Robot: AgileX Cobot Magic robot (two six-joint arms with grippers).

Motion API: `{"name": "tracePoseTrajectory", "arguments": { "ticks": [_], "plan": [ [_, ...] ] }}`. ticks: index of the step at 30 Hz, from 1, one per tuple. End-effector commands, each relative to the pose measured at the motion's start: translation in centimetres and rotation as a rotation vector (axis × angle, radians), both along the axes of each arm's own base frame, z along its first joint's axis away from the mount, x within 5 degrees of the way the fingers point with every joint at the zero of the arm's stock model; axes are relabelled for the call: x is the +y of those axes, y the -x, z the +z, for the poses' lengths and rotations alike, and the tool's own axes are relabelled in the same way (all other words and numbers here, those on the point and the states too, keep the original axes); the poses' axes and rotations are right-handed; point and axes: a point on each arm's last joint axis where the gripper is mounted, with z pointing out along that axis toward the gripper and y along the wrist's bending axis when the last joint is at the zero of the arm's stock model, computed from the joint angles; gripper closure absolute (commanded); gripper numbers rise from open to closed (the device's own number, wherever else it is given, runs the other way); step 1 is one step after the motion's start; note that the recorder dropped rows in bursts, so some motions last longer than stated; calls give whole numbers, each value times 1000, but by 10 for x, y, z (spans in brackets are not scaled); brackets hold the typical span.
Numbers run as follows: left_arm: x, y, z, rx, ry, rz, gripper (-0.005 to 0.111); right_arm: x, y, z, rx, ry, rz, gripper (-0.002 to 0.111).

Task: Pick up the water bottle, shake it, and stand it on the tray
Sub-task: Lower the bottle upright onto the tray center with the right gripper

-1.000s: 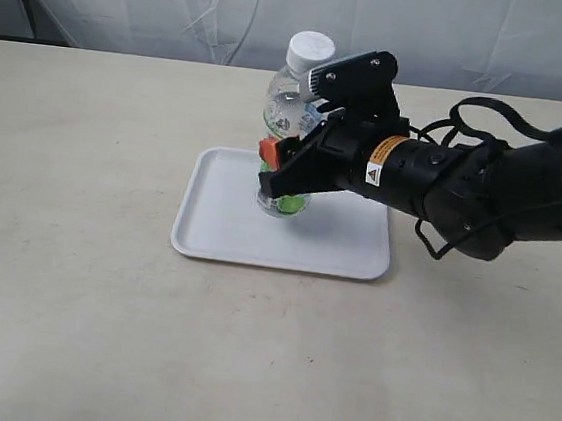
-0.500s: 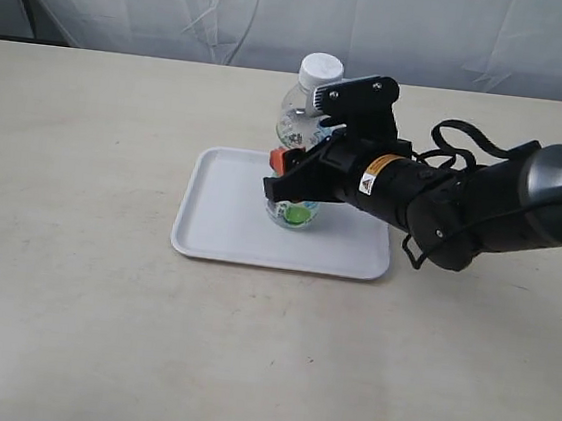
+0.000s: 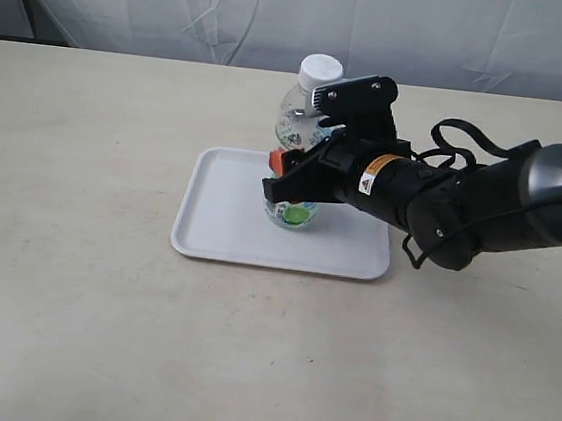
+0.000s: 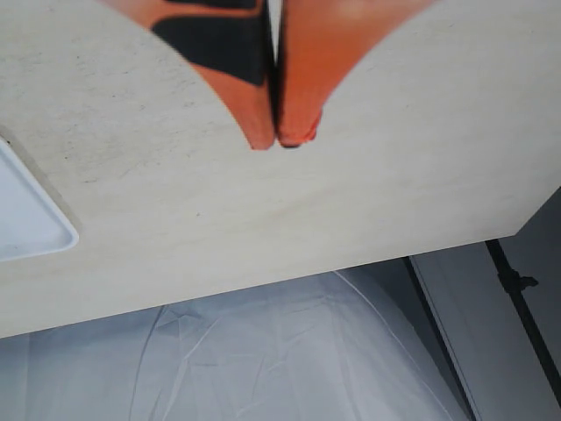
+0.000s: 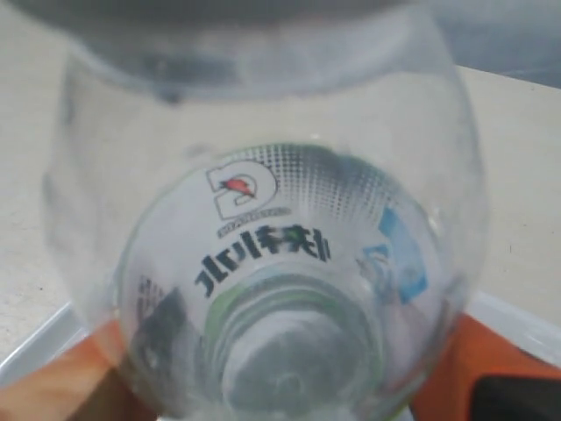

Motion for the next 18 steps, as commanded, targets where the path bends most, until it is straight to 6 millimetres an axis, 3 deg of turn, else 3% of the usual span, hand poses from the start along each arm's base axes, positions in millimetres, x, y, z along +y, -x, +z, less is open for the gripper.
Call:
{"name": "tracePoseTrajectory", "arguments": {
  "ticks": [1,18],
  "plan": [
    [0,0,0,-14,3,-1,106,-1,1,0,21,29,4,38],
    [0,0,0,-14,4,-1,106,-9,9,-4,176,137,-27,35]
  ]
}}
